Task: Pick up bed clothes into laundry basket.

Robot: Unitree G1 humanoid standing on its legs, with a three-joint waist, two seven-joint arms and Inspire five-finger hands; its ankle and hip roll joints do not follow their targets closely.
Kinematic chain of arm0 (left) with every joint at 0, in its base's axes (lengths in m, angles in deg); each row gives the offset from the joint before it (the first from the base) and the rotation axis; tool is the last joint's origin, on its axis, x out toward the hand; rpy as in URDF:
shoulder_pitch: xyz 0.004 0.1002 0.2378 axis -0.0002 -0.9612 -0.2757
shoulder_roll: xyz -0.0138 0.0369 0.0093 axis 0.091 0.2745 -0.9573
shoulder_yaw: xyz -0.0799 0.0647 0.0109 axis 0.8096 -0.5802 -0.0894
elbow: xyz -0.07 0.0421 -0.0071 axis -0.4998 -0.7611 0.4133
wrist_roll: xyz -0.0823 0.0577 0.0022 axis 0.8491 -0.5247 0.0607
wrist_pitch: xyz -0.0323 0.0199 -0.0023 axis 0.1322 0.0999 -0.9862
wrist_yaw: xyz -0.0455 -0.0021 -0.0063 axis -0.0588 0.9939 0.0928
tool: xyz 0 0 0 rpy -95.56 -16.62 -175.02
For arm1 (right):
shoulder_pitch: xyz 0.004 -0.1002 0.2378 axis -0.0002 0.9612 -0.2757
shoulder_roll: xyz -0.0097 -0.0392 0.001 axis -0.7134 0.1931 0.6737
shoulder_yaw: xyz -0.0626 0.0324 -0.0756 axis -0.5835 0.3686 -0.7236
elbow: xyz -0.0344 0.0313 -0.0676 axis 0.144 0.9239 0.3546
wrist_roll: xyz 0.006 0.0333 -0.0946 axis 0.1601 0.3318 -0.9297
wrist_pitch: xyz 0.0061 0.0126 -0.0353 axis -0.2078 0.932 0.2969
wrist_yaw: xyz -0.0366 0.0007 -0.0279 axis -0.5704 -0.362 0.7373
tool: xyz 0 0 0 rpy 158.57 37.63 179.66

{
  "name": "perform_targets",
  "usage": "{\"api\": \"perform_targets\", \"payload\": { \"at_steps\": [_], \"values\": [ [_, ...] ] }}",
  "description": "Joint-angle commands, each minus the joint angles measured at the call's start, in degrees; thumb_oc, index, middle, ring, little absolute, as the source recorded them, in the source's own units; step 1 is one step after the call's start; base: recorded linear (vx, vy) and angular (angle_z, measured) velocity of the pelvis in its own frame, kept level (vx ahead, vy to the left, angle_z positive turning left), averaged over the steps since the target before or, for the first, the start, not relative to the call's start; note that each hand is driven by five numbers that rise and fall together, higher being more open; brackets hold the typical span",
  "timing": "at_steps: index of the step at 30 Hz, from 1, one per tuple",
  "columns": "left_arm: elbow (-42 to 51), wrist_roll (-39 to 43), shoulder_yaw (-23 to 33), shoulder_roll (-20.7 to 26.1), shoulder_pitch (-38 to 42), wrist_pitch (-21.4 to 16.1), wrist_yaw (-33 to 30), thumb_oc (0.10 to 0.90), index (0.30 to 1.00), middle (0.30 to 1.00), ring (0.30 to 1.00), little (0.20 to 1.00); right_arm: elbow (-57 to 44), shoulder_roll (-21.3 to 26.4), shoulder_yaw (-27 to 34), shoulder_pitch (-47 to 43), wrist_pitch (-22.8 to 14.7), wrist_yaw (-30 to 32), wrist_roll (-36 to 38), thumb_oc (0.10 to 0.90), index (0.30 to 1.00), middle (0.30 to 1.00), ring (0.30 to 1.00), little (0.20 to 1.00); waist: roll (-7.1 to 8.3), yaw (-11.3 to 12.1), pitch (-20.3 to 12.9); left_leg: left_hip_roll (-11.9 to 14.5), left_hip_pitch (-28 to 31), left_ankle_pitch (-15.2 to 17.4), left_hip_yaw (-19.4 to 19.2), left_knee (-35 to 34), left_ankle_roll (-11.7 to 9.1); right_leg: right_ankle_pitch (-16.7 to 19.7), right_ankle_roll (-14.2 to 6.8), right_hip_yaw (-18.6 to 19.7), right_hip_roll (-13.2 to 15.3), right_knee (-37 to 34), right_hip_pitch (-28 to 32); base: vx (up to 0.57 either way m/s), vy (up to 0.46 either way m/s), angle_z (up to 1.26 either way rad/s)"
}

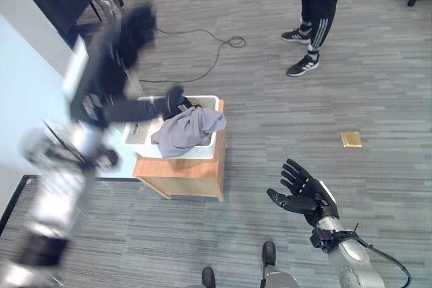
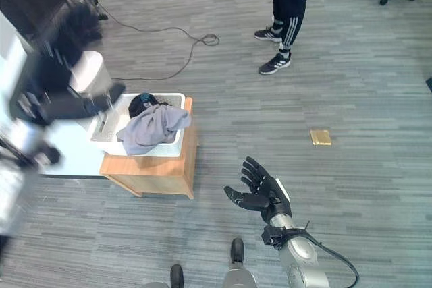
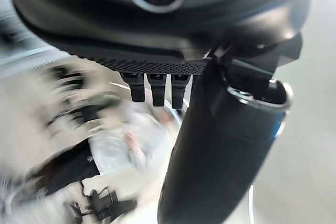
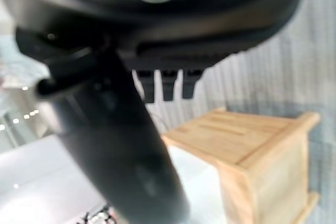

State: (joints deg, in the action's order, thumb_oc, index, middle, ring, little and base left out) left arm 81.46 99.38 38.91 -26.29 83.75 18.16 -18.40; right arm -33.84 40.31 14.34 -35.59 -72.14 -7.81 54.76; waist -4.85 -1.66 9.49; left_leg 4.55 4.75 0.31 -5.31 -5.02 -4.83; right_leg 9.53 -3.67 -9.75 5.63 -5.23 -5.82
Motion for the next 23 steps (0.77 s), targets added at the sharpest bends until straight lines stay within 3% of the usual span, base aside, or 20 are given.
{"api": "perform_targets", "payload": {
  "at_steps": [1,4,6,14,23],
  "values": [
    [-2.93,5.76,-1.78,-3.13,-2.14,0.0,2.83,0.8,0.9,0.9,0.9,0.9,-6.73,-2.57,1.0,0.75,-5.1,-0.3,-1.49,0.8,0.9,0.9,0.9,0.9,4.19,0.8,-3.82,-0.63,-2.43,0.09,0.97,0.02,0.25,-9.0,-6.72,-1.23,6.67,1.78,8.99,0.0,0.0,0.0],
    [-6.94,1.57,-5.26,-6.9,-5.54,1.87,2.09,0.8,0.9,0.9,0.9,0.9,-6.19,-3.09,0.23,2.06,-4.36,0.34,-2.91,0.8,0.9,0.9,0.9,0.9,4.61,1.32,-3.82,-0.68,-1.81,0.21,1.42,0.02,0.75,-9.69,-6.46,-1.37,6.62,2.64,9.61,0.0,-0.02,0.08],
    [-10.75,3.09,-7.81,-9.09,-6.14,2.94,1.59,0.8,0.9,0.9,0.9,0.9,-6.54,-3.67,-1.0,3.02,-3.91,-0.26,-2.83,0.8,0.9,0.9,0.9,0.9,5.03,1.56,-3.76,-0.78,-1.67,0.22,1.9,0.18,1.03,-10.2,-6.31,-1.45,6.68,3.63,9.78,0.0,-0.023,0.21],
    [-12.28,-0.36,-15.55,-9.41,-5.56,4.41,-0.98,0.8,0.9,0.9,0.9,0.9,-6.42,-4.13,-4.44,3.95,-3.59,1.59,-2.89,0.8,0.9,0.9,0.9,0.9,5.66,1.75,-3.17,-1.0,-1.57,0.12,3.19,0.36,1.49,-11.12,-6.08,-1.95,6.99,5.6,9.79,-0.01,-0.008,0.03],
    [-12.59,-2.16,-14.92,-8.42,-4.33,3.67,-2.94,0.8,0.9,0.9,0.9,0.9,-6.64,-3.62,-4.57,3.36,-4.08,3.09,-1.86,0.8,0.9,0.9,0.9,0.9,5.51,1.45,-3.55,-0.84,-1.22,0.15,2.9,0.18,1.39,-11.23,-6.08,-1.72,6.9,5.57,9.8,0.0,0.0,0.0]
  ]
}}
